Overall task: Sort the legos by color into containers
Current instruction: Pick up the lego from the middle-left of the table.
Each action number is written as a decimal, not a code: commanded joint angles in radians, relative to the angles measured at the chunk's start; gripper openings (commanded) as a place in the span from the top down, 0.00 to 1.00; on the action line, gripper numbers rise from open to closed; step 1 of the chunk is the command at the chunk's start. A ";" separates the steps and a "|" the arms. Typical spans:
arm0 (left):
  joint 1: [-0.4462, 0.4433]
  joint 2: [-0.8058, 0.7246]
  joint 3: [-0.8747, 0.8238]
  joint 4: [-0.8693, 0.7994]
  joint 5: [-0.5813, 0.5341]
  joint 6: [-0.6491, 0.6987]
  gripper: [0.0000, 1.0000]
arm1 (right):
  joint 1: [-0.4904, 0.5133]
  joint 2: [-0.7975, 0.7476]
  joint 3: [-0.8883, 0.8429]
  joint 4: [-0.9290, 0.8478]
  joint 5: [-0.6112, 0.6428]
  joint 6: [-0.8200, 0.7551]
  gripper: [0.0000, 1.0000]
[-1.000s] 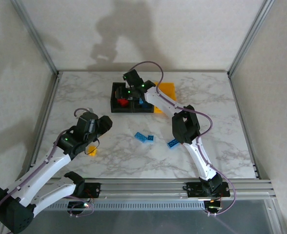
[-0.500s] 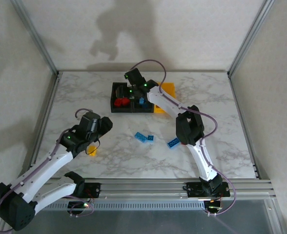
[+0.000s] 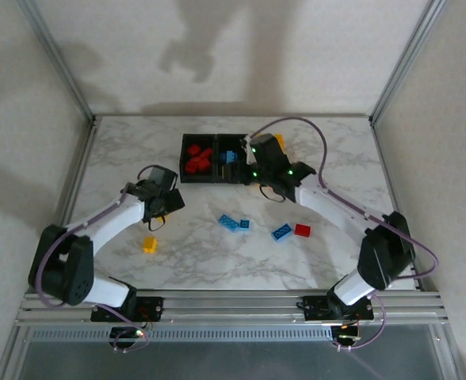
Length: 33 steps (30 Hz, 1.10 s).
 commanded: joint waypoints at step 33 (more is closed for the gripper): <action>-0.057 0.216 0.138 -0.043 0.135 0.145 0.75 | -0.120 -0.209 -0.213 -0.035 0.042 0.012 0.39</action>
